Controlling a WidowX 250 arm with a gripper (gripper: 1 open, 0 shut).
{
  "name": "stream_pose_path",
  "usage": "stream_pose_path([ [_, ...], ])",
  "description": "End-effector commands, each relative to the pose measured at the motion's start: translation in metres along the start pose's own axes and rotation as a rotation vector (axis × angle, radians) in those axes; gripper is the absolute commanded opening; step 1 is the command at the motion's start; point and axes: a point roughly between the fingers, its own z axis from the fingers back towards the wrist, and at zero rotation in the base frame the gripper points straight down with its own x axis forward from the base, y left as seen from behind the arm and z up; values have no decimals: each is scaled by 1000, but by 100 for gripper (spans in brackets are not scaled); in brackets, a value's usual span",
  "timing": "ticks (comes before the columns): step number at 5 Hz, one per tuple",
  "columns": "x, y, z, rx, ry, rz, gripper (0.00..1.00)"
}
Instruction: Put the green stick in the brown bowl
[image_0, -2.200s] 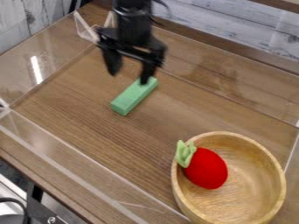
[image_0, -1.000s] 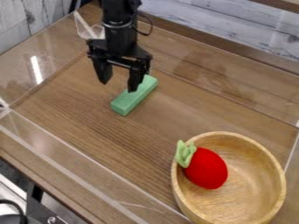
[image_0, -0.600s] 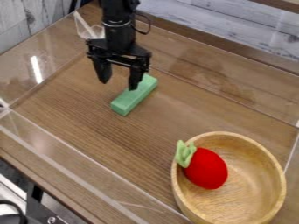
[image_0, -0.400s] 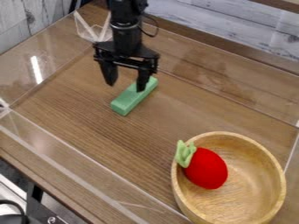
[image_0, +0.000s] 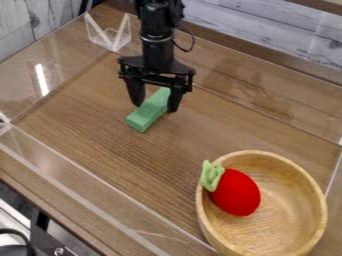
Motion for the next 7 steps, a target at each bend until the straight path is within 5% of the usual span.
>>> stream_pose_path([
  [1, 22, 8, 20, 1, -61, -77, 100],
  [2, 32, 16, 24, 9, -64, -147, 100],
  [4, 29, 3, -1, 22, -36, -152, 100],
  [5, 33, -3, -7, 24, -36, -185, 0],
  [7, 21, 4, -9, 26, -31, -179, 0],
])
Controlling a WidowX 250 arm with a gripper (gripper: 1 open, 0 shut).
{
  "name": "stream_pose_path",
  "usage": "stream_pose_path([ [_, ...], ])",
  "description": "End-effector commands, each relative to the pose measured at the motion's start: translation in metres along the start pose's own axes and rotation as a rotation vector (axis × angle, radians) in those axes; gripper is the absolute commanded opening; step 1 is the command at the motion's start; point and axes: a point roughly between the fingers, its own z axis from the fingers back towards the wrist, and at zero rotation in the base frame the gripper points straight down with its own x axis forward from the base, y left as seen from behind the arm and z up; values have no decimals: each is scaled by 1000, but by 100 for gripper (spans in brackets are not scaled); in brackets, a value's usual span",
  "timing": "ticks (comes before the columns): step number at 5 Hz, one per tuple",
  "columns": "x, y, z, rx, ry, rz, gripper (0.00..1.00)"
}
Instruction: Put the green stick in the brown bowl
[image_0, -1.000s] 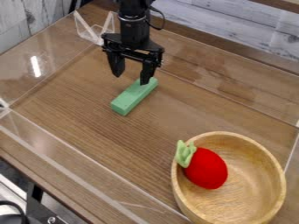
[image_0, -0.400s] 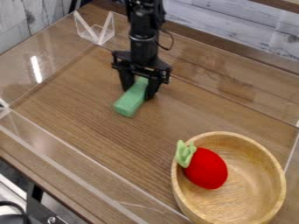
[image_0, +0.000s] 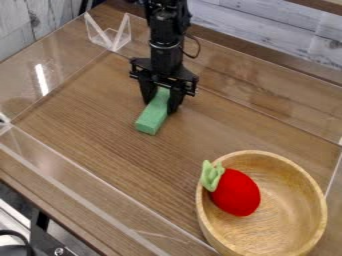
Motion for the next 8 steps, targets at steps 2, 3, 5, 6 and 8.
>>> stream_pose_path([
  [2, -5, 8, 18, 11, -20, 165, 0],
  [3, -14, 20, 29, 15, -19, 119, 0],
  [5, -23, 16, 37, 10, -29, 62, 0],
  [6, -24, 4, 31, 8, -34, 64, 0],
  [8, -15, -8, 29, 9, -39, 78, 0],
])
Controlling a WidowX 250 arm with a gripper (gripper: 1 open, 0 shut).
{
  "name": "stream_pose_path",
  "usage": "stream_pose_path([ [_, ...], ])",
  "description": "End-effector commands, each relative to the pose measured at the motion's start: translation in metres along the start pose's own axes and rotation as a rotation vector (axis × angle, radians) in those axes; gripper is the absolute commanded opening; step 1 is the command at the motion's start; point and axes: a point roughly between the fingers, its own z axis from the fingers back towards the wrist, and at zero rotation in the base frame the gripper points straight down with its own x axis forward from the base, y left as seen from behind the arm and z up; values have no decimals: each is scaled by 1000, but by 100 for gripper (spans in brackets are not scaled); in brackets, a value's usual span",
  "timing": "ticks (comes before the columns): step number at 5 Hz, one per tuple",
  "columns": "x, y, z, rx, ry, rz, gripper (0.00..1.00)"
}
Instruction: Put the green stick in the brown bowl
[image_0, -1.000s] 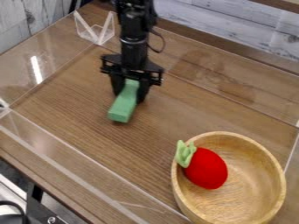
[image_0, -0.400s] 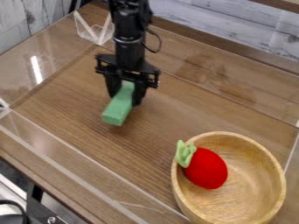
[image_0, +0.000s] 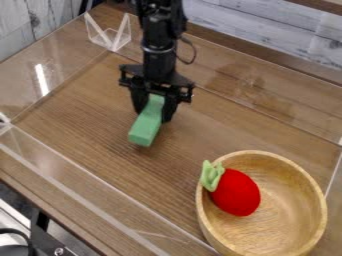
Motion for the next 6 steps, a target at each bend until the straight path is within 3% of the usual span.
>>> stream_pose_path([
  [1, 19, -5, 19, 2, -48, -9, 0],
  [3, 7, -18, 28, 7, -56, -72, 0],
  [5, 13, -5, 23, 10, -57, 18, 0],
  [6, 18, -8, 20, 12, -62, -11, 0],
])
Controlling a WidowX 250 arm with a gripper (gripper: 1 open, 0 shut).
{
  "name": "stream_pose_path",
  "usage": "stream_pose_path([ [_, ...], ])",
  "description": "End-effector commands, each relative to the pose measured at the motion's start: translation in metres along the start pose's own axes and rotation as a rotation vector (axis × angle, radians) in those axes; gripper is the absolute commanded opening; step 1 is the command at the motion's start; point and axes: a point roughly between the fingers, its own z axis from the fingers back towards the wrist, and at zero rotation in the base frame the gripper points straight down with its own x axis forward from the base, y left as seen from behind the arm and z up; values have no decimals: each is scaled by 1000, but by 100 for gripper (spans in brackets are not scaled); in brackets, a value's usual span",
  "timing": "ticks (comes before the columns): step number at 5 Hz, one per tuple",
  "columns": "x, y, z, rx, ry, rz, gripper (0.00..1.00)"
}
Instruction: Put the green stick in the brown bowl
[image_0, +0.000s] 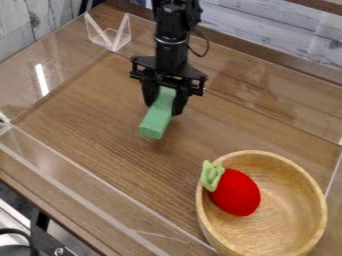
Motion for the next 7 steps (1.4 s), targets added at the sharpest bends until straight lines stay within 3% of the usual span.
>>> stream_pose_path([
  [1, 14, -4, 13, 2, -66, -36, 0],
  [2, 18, -7, 27, -4, -74, -36, 0],
  [4, 3, -19, 30, -17, -86, 106, 0],
  [7, -23, -29, 48, -38, -117, -92, 0],
])
